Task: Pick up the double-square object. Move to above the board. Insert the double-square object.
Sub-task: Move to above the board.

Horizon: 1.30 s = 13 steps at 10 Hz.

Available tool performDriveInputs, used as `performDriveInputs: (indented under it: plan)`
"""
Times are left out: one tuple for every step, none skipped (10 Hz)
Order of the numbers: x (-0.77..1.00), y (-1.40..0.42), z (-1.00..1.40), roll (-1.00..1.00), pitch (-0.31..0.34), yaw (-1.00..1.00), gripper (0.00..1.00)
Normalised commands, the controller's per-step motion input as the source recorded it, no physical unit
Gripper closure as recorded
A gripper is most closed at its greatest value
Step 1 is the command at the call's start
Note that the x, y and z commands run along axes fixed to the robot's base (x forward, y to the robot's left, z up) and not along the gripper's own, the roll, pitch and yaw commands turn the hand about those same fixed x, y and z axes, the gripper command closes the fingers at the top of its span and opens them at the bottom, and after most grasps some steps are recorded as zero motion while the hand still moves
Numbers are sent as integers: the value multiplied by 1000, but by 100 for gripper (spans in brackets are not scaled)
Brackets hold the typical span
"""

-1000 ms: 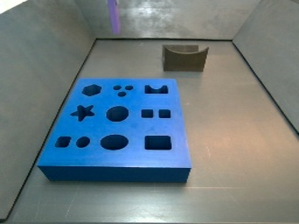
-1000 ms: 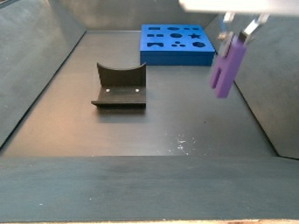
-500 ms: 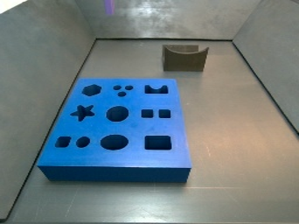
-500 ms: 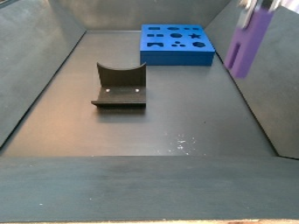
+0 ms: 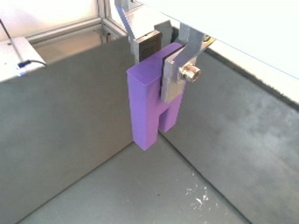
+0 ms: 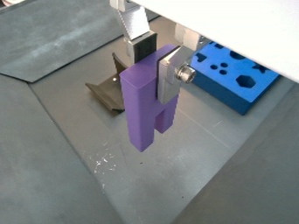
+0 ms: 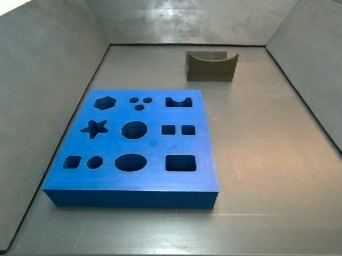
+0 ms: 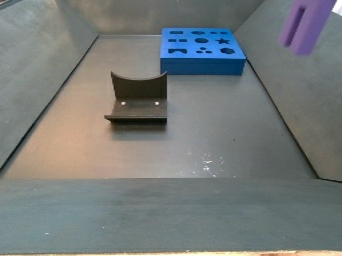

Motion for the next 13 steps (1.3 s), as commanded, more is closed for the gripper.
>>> performDriveInputs:
  plan:
    - [-90, 83, 1000, -12, 70, -33, 100]
    - [-75, 82, 1000, -14, 71, -34, 100]
    - [-49, 69, 837, -18, 72, -35, 100]
    - [-28, 51, 635, -22, 71, -36, 100]
    - [-19, 43, 535, -24, 71, -36, 100]
    - [-9, 24, 340, -30, 72, -36, 100]
    - [423, -1000, -77, -250, 459, -428, 100]
    - [433, -1000, -97, -180, 428, -330, 100]
    - [442, -1000, -91, -140, 393, -232, 100]
    - [447, -1000, -82, -133, 298, -92, 100]
    - [449, -1000, -86, -80, 215, -44, 100]
    - [453, -1000, -82, -24, 143, -7, 100]
    - [455, -1000, -77, -32, 112, -2, 100]
